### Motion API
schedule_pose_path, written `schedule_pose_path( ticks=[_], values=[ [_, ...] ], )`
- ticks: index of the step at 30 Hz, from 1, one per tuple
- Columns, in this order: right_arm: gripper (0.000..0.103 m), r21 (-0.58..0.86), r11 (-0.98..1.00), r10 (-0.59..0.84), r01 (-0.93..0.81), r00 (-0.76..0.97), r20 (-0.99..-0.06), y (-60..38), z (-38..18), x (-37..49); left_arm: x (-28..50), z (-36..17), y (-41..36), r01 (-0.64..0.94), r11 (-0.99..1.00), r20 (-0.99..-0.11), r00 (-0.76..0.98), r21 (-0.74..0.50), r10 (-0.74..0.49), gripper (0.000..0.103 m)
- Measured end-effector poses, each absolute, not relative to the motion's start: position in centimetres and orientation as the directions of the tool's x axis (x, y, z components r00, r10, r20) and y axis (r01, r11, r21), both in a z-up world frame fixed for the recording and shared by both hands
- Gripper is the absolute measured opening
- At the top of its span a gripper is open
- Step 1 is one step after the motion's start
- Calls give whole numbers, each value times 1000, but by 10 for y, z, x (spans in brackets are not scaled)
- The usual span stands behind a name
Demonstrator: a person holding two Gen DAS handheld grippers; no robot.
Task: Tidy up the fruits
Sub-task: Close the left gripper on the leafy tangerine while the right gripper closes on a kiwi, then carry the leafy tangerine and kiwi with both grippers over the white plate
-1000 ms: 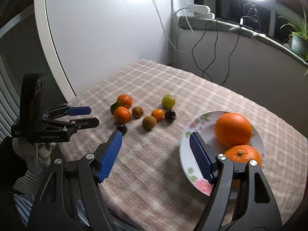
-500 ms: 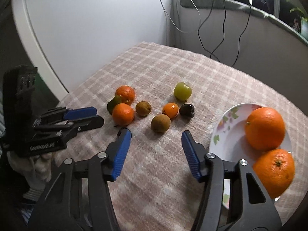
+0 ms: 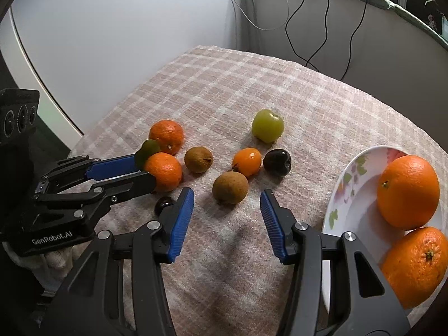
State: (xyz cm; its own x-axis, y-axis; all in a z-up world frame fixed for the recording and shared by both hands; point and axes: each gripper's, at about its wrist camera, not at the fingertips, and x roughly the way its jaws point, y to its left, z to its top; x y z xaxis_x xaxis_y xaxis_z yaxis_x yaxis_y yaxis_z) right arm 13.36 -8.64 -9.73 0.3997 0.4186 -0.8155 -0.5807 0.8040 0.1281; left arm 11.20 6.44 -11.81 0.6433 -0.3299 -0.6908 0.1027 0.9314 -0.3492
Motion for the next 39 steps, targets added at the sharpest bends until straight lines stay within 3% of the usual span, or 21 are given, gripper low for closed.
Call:
schedule_pose_path(
  ticks=[13,15,24,39],
  values=[
    [51,140,805,409,-577,368,-835,-79,-103,146,119,-122,58,109,930,-696,635,-350,-336,40],
    [44,153,805,412,-573,355,-839,-79,-105,148,119,-123,57,114,930,-697,632,-350,-339,40],
    [30,173,797,425,-579,333,-842,-76,-108,150,119,-122,55,128,932,-693,636,-340,-340,36],
    [30,198,778,481,-596,363,-798,-88,-85,132,110,-104,51,143,928,-659,667,-345,-348,36]
  ],
)
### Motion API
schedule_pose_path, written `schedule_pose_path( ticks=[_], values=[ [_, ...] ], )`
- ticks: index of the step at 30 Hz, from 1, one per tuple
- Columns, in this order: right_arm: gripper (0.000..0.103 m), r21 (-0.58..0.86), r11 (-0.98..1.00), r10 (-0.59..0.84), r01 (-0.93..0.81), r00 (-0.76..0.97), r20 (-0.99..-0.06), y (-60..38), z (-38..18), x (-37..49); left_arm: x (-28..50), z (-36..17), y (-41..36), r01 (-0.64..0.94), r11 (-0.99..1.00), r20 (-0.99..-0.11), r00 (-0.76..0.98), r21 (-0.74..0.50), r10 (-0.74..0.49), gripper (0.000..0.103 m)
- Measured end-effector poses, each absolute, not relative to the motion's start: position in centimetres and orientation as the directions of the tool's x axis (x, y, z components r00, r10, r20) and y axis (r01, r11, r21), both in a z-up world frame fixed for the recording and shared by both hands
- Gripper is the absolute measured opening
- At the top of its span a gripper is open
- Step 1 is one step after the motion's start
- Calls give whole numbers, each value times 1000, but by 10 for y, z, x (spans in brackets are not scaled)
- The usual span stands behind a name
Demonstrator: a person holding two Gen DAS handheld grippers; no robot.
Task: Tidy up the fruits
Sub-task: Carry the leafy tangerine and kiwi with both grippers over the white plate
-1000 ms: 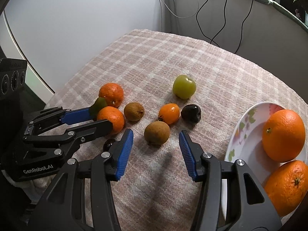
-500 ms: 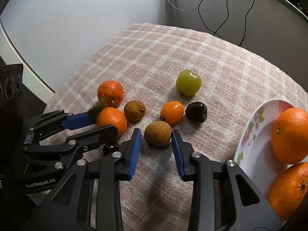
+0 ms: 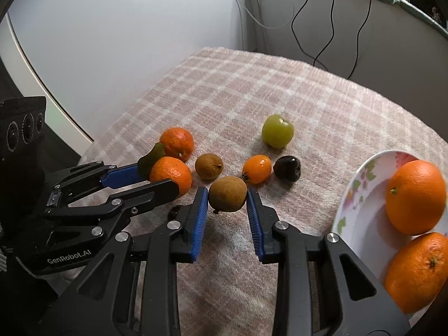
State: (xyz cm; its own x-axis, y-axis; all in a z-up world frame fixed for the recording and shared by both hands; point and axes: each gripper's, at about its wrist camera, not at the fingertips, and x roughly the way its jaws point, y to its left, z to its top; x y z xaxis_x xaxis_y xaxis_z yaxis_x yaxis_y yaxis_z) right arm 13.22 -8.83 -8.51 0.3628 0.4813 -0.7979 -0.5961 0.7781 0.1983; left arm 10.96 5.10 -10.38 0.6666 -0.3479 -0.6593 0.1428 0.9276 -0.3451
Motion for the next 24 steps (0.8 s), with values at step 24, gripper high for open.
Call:
schedule_pose_path(
  ticks=[24],
  values=[
    [30,127,881,381,-456,521,-764,-205,-68,102,142,-80,-49,332,881,-623,622,-338,-474,36]
  ],
)
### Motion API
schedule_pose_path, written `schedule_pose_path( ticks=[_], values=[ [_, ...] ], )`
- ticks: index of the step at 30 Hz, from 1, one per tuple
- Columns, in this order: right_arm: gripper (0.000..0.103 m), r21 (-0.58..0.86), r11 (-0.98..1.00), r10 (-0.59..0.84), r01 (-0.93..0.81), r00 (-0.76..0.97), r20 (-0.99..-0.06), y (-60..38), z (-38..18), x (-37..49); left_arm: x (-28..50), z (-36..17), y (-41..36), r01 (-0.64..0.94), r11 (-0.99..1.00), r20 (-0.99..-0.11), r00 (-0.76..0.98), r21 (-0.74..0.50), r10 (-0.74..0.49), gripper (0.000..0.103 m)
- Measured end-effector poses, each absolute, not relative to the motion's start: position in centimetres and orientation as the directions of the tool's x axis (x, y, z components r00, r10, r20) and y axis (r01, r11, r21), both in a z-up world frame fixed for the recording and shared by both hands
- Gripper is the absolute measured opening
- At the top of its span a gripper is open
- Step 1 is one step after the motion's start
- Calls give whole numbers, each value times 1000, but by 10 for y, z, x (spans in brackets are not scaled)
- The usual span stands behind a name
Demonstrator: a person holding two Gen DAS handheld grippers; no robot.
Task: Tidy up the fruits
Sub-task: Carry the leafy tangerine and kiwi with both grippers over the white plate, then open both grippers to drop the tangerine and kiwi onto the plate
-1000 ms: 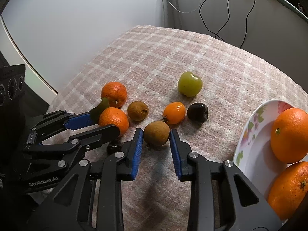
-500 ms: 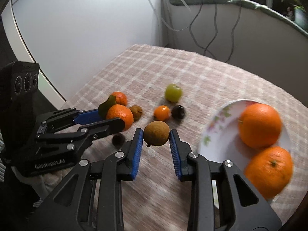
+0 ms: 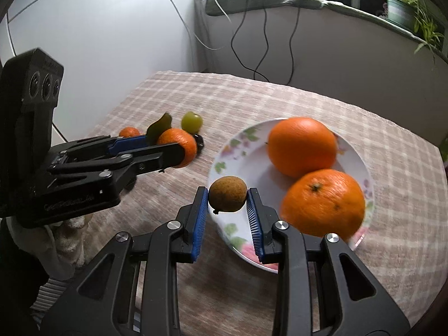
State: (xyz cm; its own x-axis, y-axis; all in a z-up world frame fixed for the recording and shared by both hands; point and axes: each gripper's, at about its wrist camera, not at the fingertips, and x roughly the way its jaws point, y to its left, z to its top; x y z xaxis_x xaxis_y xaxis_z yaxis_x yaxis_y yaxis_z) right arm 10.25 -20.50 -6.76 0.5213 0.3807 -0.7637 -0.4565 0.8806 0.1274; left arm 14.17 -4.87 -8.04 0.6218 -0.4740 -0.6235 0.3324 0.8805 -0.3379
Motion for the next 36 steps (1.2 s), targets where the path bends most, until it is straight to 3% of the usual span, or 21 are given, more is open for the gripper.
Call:
schedule_pose_path(
  ticks=[31,33,36],
  values=[
    [30,102,896,346,-433,533,-772,-223,-75,96,170,-88,-101,393,869,-673,557,-301,-486,36],
    [35,100,893,349,-440,533,-770,-223,-75,95,172,-89,-103,390,870,-679,553,-301,-483,36],
    [45,97,887,356,-452,533,-767,-220,-74,94,172,-88,-104,388,869,-674,556,-306,-486,50]
  ],
)
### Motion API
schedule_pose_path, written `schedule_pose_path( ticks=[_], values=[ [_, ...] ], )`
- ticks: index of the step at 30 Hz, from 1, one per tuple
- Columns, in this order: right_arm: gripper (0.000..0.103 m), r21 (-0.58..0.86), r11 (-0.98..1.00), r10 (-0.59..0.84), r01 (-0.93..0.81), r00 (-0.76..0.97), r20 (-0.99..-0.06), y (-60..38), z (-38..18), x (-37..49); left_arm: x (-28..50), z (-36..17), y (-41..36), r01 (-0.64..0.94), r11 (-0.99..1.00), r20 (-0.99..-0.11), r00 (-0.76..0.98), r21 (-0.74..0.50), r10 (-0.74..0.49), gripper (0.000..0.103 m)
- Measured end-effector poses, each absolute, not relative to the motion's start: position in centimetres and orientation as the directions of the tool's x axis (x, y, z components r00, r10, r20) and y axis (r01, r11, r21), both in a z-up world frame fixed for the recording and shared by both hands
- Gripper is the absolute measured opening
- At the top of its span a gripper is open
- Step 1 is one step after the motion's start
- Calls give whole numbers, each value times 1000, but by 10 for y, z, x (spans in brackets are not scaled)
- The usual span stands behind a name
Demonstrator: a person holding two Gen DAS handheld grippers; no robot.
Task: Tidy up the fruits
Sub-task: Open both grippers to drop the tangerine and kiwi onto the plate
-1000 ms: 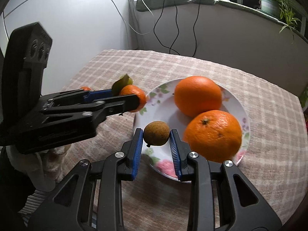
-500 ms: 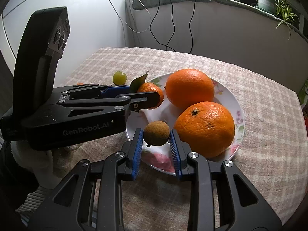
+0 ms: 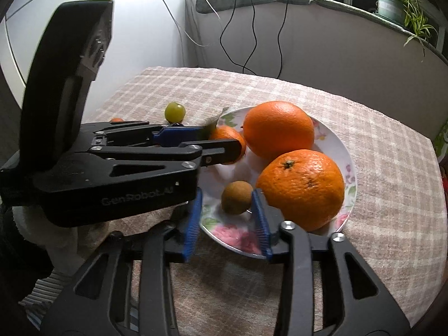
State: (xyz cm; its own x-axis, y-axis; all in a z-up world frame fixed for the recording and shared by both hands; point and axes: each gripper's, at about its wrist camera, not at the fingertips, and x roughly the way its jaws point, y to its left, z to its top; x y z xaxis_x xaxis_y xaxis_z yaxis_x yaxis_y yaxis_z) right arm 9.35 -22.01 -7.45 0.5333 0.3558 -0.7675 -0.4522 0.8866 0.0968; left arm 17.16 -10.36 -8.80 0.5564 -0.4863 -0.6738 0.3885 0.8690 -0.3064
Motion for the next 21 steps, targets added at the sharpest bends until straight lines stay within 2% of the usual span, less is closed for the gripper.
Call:
schedule_pose_path(
  ticks=[11,15,21],
  values=[
    [50,86,889,350,-449,547,-761,-216,-71,89,168,-81,-89,377,869,-658,572,-319,-490,50],
    [57,87,890,353,-447,557,-752,-215,-67,85,166,-77,-83,373,870,-649,581,-323,-490,50],
    [58,92,885,368,-456,565,-738,-211,-61,80,157,-69,-70,360,875,-633,604,-324,-483,50]
  ],
)
